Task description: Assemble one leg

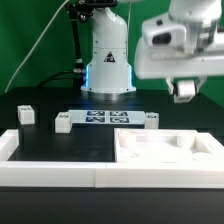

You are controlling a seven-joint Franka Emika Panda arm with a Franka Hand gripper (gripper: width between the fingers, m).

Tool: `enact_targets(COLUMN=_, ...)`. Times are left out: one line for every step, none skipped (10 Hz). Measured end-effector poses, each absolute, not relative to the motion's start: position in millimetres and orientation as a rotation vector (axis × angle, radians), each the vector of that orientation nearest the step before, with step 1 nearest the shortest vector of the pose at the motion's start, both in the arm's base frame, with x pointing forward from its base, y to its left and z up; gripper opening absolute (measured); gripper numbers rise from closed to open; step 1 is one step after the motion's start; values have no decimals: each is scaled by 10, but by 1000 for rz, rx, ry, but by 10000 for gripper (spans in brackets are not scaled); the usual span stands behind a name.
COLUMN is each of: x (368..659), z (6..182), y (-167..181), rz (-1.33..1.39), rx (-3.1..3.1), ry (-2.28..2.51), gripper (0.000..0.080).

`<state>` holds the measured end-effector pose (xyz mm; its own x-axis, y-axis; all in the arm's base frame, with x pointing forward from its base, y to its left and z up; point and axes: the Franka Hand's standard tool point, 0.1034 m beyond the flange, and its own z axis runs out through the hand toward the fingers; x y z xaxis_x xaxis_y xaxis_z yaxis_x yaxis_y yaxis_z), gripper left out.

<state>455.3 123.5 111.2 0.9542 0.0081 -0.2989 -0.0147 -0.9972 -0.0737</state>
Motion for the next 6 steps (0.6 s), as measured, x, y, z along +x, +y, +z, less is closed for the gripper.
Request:
enact_targets(x=4612, z=1215, y=1246, rz=325, rx=-3047, ry=26, gripper=291)
enact_targets(x=4597, z=1366, y=1298, rz=168, rx=-3067, ry=58, gripper=291)
enact_targets(x=4610, z=1373, y=1312, rz=36, rx=-3065, ry=57, gripper=291)
enact_targets(x=4638, z=1361, y=1331, rz=-122, rx=-3051, ry=67, gripper=291)
enact_targets(x=4639, z=1359, y=1355, rz=-256, rx=-3034, ry=69, gripper=291)
enact_targets(x=4648, z=1351, y=1383, rz=-417, rx=-2999, ry=61, gripper=291)
